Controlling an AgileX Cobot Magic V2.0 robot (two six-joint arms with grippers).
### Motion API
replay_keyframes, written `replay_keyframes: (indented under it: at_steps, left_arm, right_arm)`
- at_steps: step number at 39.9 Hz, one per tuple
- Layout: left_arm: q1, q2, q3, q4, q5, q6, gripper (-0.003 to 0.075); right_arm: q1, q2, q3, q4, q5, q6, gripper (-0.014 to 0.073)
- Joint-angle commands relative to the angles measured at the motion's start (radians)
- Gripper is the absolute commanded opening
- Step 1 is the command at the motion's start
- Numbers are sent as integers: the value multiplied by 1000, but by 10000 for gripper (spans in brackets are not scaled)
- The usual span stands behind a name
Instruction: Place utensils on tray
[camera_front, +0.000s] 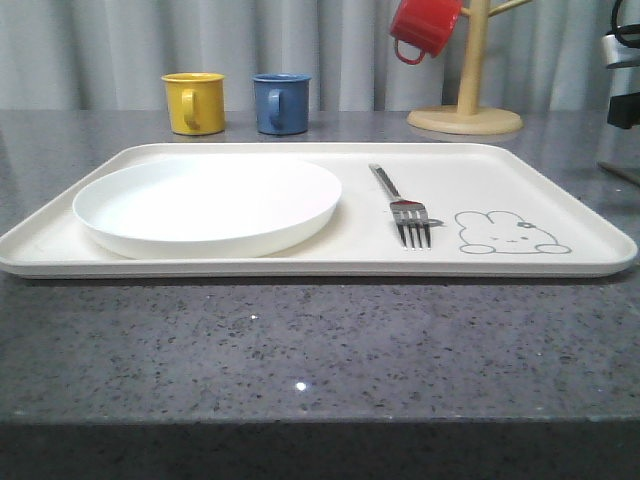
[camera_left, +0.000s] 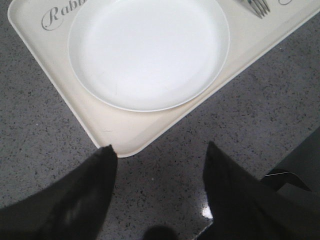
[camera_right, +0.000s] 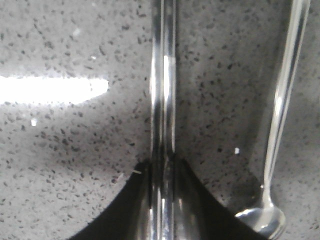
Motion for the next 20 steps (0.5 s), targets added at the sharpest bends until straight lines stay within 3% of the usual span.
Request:
replay_keyframes:
  at_steps: [1,9,20]
  left_arm:
    - [-8,-10,-26,2,-60,-10,388]
    - [-8,-10,-26,2,-60,-10,388]
    - [-8,-10,-26,2,-60,-10,388]
  right_arm:
    - [-4,-53,-19,10,-10,-12,46]
    - [40,-134,-19,123,-1,-28,46]
    - [230,-189,-19,255,-29,-4,46]
